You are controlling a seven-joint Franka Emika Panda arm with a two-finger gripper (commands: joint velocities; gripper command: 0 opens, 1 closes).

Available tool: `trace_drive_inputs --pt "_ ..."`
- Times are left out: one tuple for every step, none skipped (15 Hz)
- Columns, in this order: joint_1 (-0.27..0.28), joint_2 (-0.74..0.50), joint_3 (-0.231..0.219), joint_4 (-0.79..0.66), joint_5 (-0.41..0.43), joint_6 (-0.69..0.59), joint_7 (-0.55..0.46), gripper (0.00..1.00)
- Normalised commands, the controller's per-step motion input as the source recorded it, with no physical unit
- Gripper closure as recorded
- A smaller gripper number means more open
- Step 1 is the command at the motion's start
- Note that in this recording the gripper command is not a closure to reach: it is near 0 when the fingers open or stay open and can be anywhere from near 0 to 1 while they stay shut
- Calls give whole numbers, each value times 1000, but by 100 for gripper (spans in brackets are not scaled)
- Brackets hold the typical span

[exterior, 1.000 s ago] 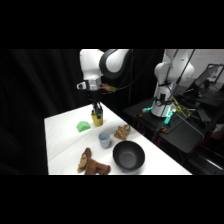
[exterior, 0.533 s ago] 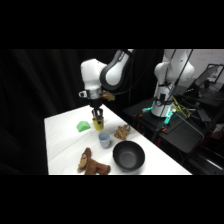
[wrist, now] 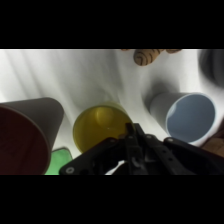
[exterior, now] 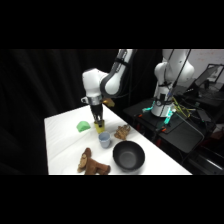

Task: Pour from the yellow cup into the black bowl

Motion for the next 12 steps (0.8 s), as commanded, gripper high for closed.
trace_drive_inputs --pt "-29 135 -11 79 -145 137 164 18" --pt "-28 115 -8 86 -144 103 161 18" --pt "-24 88 -7 85 -145 91 158 18" --pt "-23 67 -6 84 -144 77 155 18" --pt "-17 50 -8 72 -150 76 153 18" --pt "-7 44 -12 58 -161 86 155 18" --pt "12 41 -25 50 -186 94 178 18" --pt "18 39 -28 46 -184 100 189 0" --pt "17 37 -24 45 -175 87 183 0" --pt "20 35 -26 41 -179 82 180 0" --pt "22 28 -27 31 -181 79 171 0" --pt "18 17 -22 22 -173 71 157 0"
